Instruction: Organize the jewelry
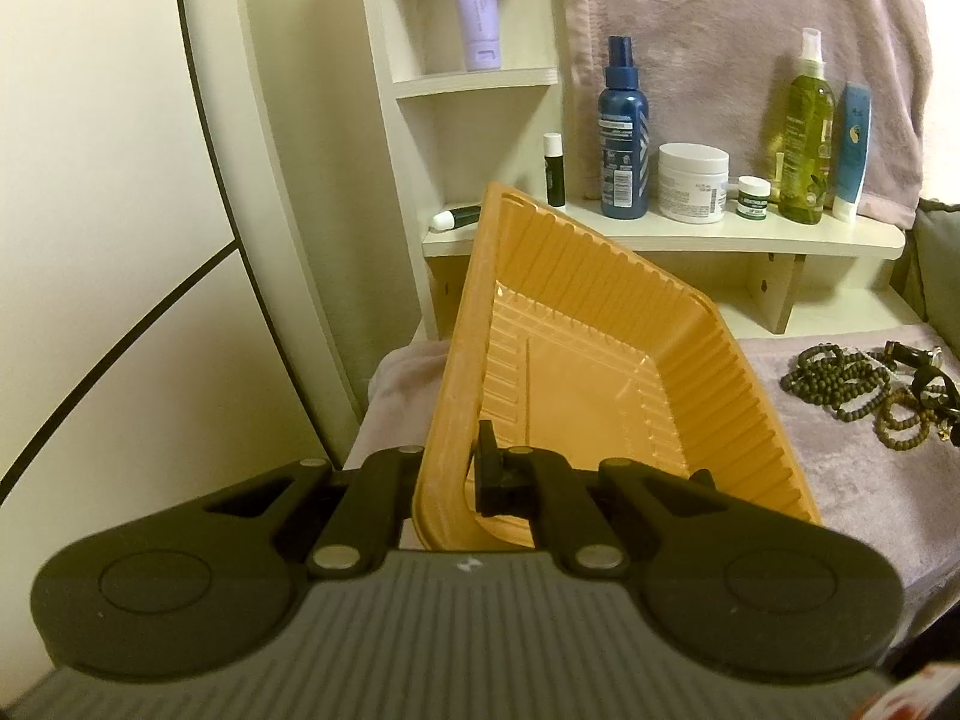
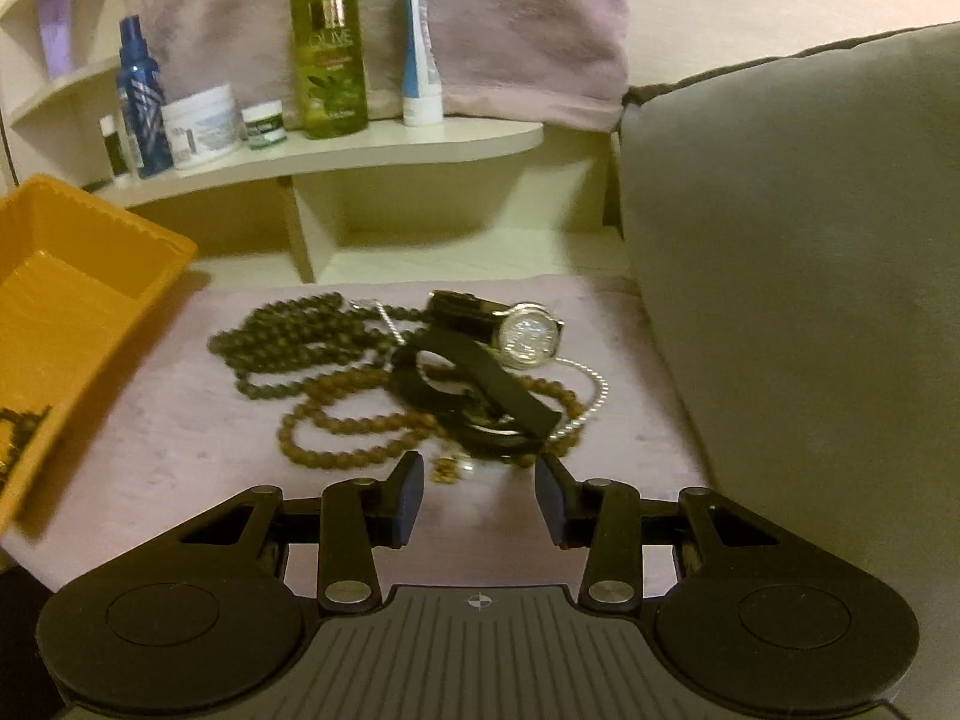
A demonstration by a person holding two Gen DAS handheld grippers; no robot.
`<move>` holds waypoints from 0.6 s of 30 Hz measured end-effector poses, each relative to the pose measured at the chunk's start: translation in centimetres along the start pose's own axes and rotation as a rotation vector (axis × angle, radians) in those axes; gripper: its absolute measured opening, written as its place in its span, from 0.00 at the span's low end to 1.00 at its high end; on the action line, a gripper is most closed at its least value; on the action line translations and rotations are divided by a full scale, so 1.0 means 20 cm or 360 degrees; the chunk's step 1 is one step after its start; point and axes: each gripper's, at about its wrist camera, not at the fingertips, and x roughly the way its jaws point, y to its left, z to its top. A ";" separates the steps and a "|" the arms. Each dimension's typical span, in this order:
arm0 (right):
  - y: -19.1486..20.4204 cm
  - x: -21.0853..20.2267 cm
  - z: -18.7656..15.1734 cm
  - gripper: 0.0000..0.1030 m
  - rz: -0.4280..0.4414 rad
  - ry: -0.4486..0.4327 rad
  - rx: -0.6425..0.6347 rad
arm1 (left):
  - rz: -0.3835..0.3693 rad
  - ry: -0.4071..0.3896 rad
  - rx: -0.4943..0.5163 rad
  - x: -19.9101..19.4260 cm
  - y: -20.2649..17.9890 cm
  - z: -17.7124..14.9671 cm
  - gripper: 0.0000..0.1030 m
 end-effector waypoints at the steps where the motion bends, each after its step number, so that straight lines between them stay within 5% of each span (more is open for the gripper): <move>1: 0.00 0.01 0.00 0.40 -0.0005 0.0005 -0.0004 | 0.0000 0.0000 0.0000 0.00 0.00 0.00 0.04; 14: 0.04 0.11 0.01 0.40 0.0045 0.0024 -0.0047 | -0.0002 0.0001 0.0001 0.00 0.00 0.00 0.04; 18: 0.04 0.11 0.02 0.33 0.0039 0.0029 -0.0023 | -0.0001 0.0001 0.0000 0.00 0.00 0.00 0.04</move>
